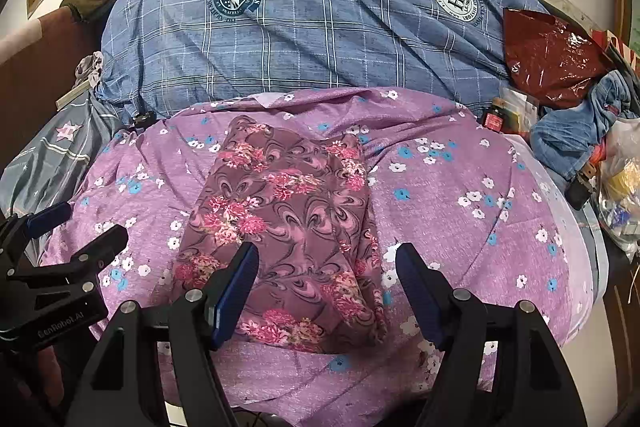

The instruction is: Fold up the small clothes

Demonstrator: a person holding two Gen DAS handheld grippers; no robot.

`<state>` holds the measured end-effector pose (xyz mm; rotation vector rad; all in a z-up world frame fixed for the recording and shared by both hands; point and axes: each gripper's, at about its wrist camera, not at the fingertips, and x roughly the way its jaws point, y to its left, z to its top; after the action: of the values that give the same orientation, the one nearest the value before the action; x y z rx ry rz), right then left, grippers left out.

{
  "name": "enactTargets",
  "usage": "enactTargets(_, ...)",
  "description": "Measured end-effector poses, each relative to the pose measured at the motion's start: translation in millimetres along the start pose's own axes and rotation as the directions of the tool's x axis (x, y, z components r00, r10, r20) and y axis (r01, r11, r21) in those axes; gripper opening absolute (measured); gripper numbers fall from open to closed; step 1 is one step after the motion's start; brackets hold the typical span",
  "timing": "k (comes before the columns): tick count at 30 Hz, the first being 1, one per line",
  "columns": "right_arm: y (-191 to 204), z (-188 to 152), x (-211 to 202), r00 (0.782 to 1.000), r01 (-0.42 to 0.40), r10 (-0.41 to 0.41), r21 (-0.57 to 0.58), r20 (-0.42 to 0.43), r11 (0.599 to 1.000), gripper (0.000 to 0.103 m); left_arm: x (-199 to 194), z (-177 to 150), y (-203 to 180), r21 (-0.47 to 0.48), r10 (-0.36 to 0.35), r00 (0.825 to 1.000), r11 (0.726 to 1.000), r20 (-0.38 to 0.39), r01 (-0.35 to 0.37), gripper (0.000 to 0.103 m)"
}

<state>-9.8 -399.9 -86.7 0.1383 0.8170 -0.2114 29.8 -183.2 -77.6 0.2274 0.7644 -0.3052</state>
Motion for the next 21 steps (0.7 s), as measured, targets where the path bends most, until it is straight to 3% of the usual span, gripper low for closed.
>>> enactTargets(21, 2.2, -0.7, -1.4, 1.000, 0.001, -0.001, -0.008, 0.000, 1.000, 0.073, -1.3, -1.1, 1.4, -0.008, 0.005, 1.000, 1.000, 0.002, -0.005, 0.091)
